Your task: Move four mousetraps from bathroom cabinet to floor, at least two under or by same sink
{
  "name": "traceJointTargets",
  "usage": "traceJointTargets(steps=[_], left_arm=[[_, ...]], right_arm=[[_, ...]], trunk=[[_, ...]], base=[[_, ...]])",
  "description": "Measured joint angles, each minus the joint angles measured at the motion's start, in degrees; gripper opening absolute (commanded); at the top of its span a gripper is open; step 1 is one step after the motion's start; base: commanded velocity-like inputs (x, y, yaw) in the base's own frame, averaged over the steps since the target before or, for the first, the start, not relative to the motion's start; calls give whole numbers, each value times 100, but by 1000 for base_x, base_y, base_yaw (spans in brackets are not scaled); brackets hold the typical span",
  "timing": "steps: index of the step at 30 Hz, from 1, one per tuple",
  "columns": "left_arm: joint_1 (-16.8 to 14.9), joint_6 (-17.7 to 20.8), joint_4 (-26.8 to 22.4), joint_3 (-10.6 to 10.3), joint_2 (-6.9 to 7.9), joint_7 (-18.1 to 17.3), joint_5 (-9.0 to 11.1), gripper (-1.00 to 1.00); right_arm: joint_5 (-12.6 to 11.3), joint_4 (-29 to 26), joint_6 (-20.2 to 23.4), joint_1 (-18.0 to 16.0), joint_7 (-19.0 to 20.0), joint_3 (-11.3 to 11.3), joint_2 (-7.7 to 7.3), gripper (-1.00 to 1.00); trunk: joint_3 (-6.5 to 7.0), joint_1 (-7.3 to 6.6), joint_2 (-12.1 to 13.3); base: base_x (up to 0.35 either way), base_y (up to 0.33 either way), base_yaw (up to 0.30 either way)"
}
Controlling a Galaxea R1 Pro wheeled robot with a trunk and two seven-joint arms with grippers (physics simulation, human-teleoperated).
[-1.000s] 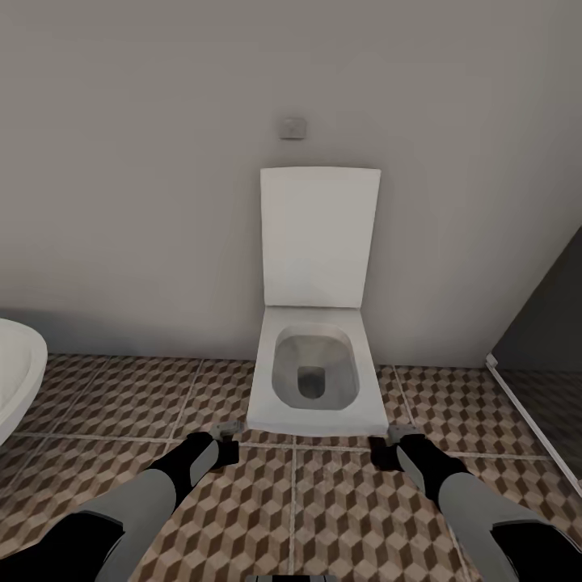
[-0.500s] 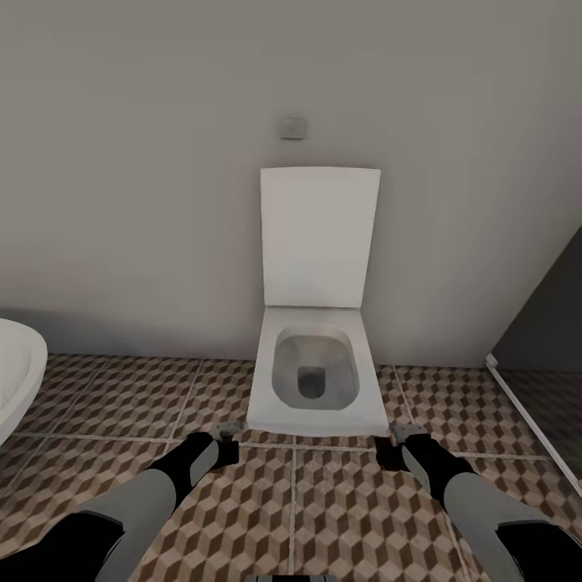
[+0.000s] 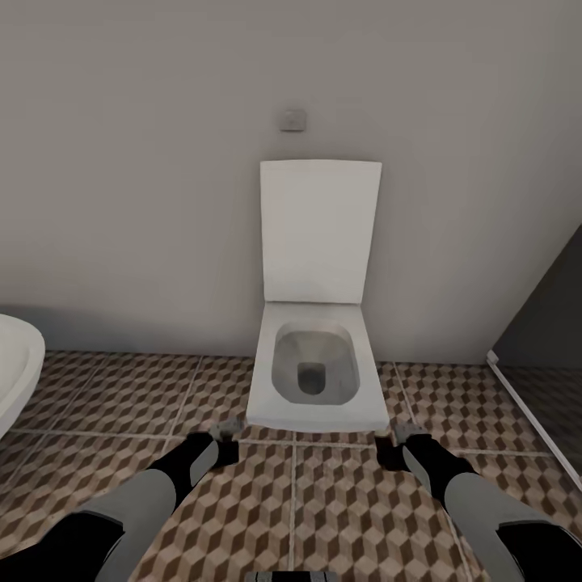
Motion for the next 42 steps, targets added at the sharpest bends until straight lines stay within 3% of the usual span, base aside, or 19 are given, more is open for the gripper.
traceJointTargets(steps=[13,24,36,42], left_arm=[[0,0,0,0,0,2,-1,-100],[0,0,0,0,0,0,-2,-100],[0,0,9,0,0,0,0,-100],[-1,0,7,0,0,0,0,-100]], right_arm=[[0,-2,0,0,0,0,-10,-100],[0,1,0,0,0,0,-11,-100],[0,0,0,0,1,0,-11,-100],[0,0,0,-1,1,0,-11,-100]], trunk=[[-288,34,-18],[-289,33,-18],[-554,64,-34],[-555,64,-34]], base=[[0,0,0],[0,0,0],[0,0,0],[0,0,0]])
